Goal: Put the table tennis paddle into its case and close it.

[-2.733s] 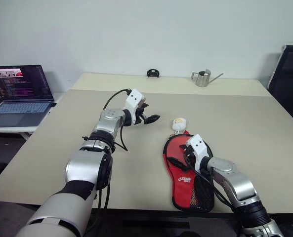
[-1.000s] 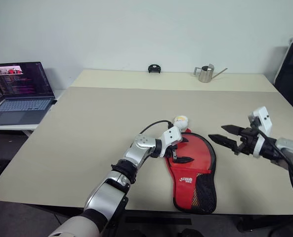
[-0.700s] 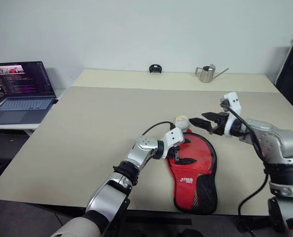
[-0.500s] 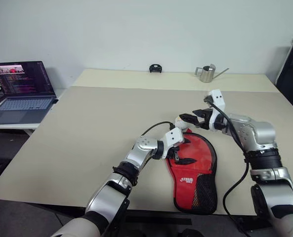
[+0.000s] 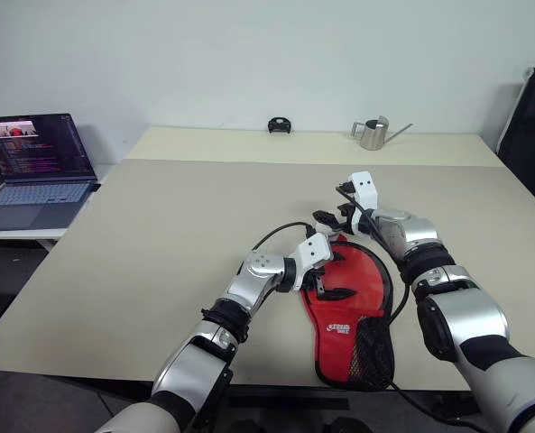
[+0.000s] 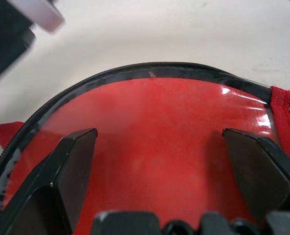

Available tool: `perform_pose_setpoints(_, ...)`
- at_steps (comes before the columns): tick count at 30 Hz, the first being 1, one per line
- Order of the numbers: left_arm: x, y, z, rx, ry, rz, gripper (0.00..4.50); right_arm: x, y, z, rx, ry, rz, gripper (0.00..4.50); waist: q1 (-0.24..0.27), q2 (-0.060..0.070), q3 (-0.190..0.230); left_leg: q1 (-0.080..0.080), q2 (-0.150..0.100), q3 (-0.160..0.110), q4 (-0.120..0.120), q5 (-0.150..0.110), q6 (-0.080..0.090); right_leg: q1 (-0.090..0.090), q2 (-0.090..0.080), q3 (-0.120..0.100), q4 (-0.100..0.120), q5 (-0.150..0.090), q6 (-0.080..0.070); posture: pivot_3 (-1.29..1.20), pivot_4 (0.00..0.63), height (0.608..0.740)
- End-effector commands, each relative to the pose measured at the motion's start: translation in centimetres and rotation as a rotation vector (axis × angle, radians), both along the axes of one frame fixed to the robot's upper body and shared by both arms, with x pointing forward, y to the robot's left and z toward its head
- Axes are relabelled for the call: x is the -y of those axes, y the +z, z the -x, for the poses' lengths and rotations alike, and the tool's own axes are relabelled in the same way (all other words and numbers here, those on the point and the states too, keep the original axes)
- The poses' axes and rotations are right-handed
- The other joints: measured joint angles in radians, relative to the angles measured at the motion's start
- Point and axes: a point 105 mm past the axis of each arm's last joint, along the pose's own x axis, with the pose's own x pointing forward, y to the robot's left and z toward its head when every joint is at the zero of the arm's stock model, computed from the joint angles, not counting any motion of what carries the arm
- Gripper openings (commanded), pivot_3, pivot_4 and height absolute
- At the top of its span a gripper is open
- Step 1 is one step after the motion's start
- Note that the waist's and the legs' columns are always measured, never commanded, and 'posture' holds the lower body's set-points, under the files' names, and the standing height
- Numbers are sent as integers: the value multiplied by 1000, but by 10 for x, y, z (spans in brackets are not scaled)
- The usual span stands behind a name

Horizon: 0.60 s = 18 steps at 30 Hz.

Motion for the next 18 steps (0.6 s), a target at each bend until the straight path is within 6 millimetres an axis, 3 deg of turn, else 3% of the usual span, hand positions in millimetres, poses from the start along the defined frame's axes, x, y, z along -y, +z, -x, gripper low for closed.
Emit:
perform_pose_setpoints(1, -1, -8, 4, -14, 3, -23, 4452, -8, 17, -6, 83, 9, 15, 4500, -3, 0, 0, 0, 0, 0, 0, 0, 0, 0, 0, 0, 0, 0, 0, 0, 150, 740)
perform_pose_setpoints(9, -5, -10, 4, -15, 17, -30, 4452, -15, 7, -5, 101, 21, 66, 4500, -4, 0, 0, 0, 0, 0, 0, 0, 0, 0, 0, 0, 0, 0, 0, 0, 150, 740)
perform_pose_setpoints(12, -5, -11, 4, -16, 20, -32, 4500, -16, 6, -6, 116, 15, 77, 3885, -5, 1, 0, 0, 0, 0, 0, 0, 0, 0, 0, 0, 0, 0, 0, 0, 150, 740)
perform_pose_setpoints(18, -6, -13, 4, -19, 25, -38, 4500, -17, 2, -4, 125, 35, 104, 1797, -5, 1, 0, 0, 0, 0, 0, 0, 0, 0, 0, 0, 0, 0, 0, 0, 150, 740)
